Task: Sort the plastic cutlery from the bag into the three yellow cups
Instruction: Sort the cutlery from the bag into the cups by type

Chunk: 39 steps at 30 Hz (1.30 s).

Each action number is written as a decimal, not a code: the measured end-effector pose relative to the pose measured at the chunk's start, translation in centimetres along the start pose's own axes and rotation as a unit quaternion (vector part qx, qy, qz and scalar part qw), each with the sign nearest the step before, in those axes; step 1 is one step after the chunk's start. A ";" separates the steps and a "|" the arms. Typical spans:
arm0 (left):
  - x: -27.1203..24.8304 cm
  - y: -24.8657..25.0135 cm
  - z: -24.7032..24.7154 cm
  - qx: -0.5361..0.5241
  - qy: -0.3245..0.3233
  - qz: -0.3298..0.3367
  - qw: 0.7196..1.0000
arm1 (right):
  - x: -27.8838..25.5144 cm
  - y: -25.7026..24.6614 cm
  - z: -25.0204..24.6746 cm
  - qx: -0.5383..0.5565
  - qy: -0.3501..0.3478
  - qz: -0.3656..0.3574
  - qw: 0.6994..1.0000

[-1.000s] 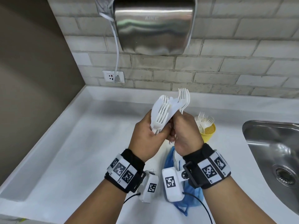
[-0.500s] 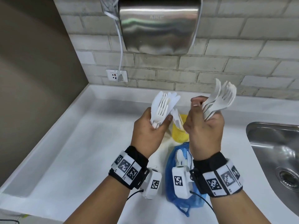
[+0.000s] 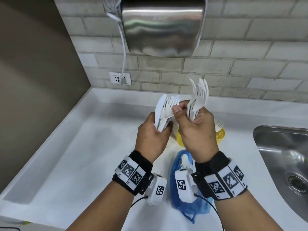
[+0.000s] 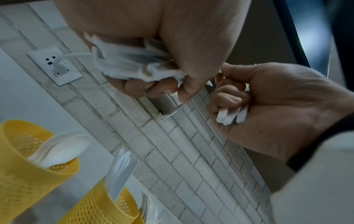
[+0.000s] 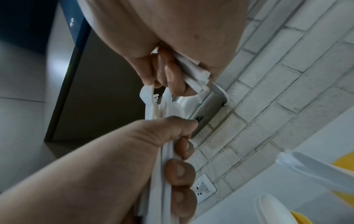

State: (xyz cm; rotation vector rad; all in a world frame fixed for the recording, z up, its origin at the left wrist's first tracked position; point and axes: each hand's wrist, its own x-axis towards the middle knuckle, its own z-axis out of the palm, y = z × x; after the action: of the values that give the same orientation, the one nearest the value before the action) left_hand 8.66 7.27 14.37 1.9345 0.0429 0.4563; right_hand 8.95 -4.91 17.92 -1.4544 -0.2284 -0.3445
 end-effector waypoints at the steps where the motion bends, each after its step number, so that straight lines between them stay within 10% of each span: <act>1: 0.0 0.1 0.0 0.000 -0.001 0.000 1.000 | 0.1 0.0 0.0 0.003 0.003 -0.001 1.000; 11: -0.2 0.6 -0.3 -0.046 -0.015 -0.008 0.999 | -0.8 0.9 -0.1 -0.036 -0.062 -0.003 0.997; 27: -0.2 0.0 0.2 -0.025 -0.009 -0.056 0.998 | 1.9 -1.6 -1.5 0.126 0.081 0.001 0.989; 39: 0.5 1.2 0.8 -0.066 -0.019 -0.058 0.996 | 0.8 -0.1 0.9 0.210 0.061 -0.022 0.975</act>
State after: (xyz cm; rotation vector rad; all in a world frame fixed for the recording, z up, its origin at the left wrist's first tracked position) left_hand 9.17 6.18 15.36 1.7988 0.0976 0.3352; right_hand 9.72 -4.08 18.39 -1.0079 -0.2189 -0.3939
